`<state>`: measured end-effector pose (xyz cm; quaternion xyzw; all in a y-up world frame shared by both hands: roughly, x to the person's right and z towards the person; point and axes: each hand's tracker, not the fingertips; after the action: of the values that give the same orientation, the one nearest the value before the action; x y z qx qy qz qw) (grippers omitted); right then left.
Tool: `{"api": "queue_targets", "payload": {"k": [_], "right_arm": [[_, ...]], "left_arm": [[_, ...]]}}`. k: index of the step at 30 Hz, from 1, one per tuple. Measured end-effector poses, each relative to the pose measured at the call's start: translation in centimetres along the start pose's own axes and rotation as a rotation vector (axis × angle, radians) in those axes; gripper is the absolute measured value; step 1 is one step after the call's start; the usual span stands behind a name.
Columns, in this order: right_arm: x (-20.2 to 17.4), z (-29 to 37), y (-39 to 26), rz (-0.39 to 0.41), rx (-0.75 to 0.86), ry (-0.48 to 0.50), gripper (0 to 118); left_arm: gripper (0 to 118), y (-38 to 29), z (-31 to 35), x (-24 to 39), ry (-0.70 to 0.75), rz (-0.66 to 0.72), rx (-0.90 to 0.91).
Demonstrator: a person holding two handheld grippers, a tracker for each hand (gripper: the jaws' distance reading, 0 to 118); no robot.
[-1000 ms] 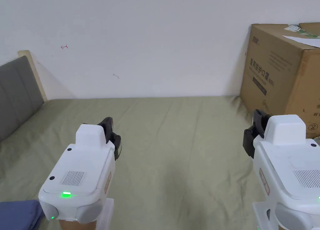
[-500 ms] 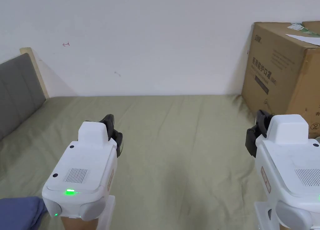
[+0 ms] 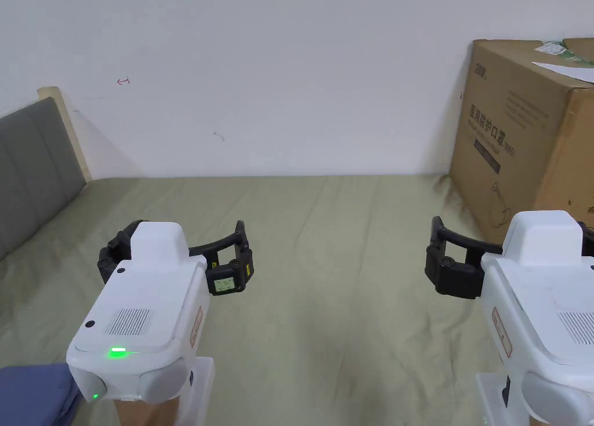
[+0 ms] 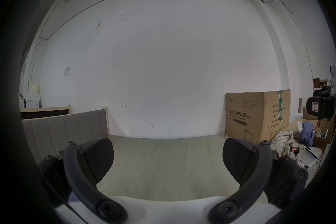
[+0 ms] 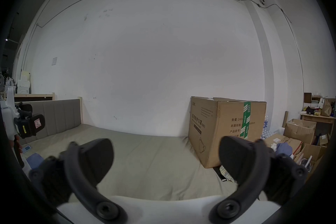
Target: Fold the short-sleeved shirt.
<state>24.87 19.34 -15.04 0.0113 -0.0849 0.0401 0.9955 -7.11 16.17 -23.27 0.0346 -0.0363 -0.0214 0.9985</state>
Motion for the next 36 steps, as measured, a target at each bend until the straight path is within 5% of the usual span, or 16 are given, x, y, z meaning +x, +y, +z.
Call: {"api": "queue_targets", "payload": {"k": [36], "right_arm": [[0.32,-0.03,-0.33,0.020,0.034,-0.038,118]], "left_arm": [[118,0.04,0.12,0.00,0.005,-0.004,0.012]]}}
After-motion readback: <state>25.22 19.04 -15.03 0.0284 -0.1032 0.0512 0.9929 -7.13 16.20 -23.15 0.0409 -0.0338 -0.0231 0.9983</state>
